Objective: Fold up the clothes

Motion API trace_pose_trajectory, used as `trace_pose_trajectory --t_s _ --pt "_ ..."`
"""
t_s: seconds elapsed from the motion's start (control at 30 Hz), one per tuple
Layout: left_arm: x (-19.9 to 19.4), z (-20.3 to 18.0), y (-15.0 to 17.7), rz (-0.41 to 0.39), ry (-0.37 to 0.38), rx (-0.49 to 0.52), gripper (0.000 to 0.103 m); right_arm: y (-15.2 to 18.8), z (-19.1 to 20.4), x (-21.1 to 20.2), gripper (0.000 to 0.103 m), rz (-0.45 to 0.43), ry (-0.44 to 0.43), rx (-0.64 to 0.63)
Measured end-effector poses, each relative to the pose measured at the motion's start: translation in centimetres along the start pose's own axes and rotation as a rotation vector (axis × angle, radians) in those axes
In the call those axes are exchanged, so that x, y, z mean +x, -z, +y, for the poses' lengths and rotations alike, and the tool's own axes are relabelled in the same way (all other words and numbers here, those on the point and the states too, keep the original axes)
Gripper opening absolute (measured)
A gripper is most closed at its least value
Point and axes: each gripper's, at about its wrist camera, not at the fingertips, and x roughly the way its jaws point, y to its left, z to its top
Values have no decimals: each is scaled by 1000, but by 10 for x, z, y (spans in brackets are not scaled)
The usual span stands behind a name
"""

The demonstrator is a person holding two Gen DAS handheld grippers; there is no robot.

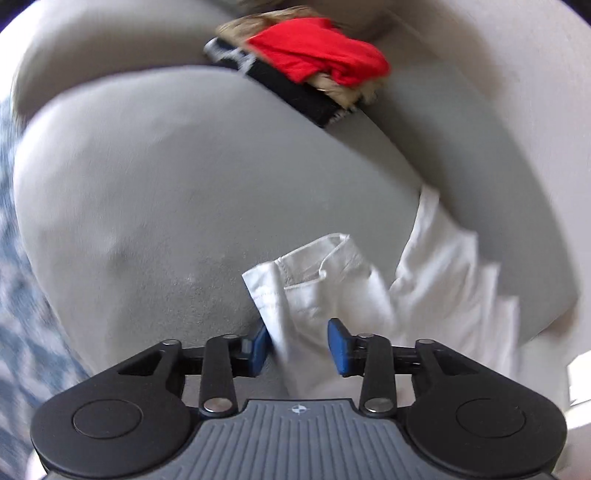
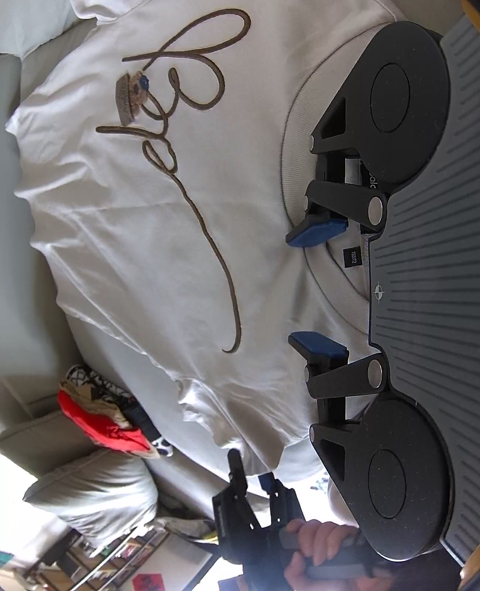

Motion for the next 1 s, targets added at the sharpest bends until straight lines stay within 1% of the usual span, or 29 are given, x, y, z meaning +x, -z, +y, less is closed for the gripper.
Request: trace_pose_trajectory --t_s 0.1,0.13,0.17,0.2,0.23,0.27,0.33,0.37,0.43,0.47,0.5,0.53,0.57,0.6,0.63,0.67,0.7,0.73,0.8,0.83,0.87,0.93,0.97,1.0 --pt "3 5 -4 0 20 -1 37 0 1 0 59 0 1 0" --pt "6 6 -6 0 23 2 35 0 1 0 59 0 2 -1" --pt "8 5 -8 -6 20 13 24 0 2 0 59 0 3 -2" --pt "7 -1 -6 -25 -4 44 8 0 2 0 59 0 4 -2" --pt "6 -9 -5 -53 -32 82 0 0 3 0 59 1 6 -2" --pt "4 -22 -2 -110 -73 142 0 0 3 1 59 1 9 -3" --pt "-1 -36 3 -201 -183 249 0 0 5 1 59 0 16 -10" --pt "-3 -41 5 -234 -237 293 1 0 6 1 60 0 18 -16" --pt "4 -41 9 -191 -312 306 1 0 9 1 62 -1 24 -27" --pt "8 -41 11 -169 -342 312 3 -1 11 -1 62 -1 29 -30" --pt "10 -42 13 -170 -365 324 5 -2 10 -8 62 -11 39 -22" --pt "7 -44 14 -175 -379 337 9 -2 7 -19 62 -32 52 -6" --pt "4 -46 16 -180 -393 351 15 -3 5 -29 62 -53 64 10" --pt "3 -49 17 -187 -411 363 16 -4 0 -42 62 -82 72 28" --pt "9 -52 16 -199 -441 371 21 -4 -7 -57 62 -121 76 49" --pt "5 -53 19 -213 -467 374 28 -4 -15 -73 62 -160 80 79" --pt "-6 -53 23 -228 -479 368 29 -3 -25 -88 63 -193 93 117" --pt "-16 -53 27 -236 -481 363 29 -1 -35 -103 63 -222 114 156" --pt "-33 -57 37 -203 -405 366 32 4 -53 -127 63 -264 157 220" --pt "-39 -61 43 -177 -355 381 35 7 -62 -138 64 -282 178 250" --pt "-47 -68 55 -145 -306 414 39 11 -69 -145 64 -286 198 267" --pt "-58 -85 83 -80 -215 506 41 22 -80 -151 64 -265 234 278" --pt "-59 -91 100 -65 -192 545 42 27 -85 -153 64 -254 251 283" --pt "-59 -97 116 -49 -169 584 42 32 -89 -154 60 -242 258 286"
